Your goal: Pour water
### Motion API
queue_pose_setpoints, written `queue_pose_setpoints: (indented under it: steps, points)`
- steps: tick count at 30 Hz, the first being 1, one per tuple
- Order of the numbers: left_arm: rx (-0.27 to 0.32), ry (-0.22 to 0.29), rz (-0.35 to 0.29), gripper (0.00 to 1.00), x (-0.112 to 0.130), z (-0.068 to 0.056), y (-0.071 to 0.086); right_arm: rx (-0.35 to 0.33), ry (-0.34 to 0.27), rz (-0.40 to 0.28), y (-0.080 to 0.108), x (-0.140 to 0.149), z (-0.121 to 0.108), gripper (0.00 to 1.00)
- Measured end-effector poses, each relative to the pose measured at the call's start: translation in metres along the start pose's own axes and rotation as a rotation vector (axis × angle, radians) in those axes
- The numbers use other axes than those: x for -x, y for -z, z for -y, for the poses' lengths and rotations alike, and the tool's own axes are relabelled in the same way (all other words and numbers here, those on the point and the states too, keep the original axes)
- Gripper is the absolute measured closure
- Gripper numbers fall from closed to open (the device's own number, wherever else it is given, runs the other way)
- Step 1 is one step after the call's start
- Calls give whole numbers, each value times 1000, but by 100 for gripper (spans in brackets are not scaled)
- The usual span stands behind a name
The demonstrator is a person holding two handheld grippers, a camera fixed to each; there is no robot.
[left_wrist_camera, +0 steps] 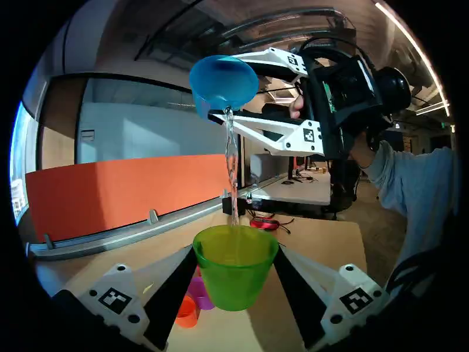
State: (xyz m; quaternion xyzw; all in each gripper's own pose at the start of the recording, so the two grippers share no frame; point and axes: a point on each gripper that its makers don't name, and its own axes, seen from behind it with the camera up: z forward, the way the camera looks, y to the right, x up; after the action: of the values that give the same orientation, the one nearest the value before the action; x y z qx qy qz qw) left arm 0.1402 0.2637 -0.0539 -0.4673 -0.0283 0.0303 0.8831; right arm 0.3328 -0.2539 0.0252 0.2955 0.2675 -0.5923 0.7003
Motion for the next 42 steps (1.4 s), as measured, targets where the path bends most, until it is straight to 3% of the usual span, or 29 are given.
queue_pose_setpoints:
  steps: [42]
  points:
    - [0, 21, -2, 13, -2, 5, -5, 8, 233, -32, -9, -18, -12, 10]
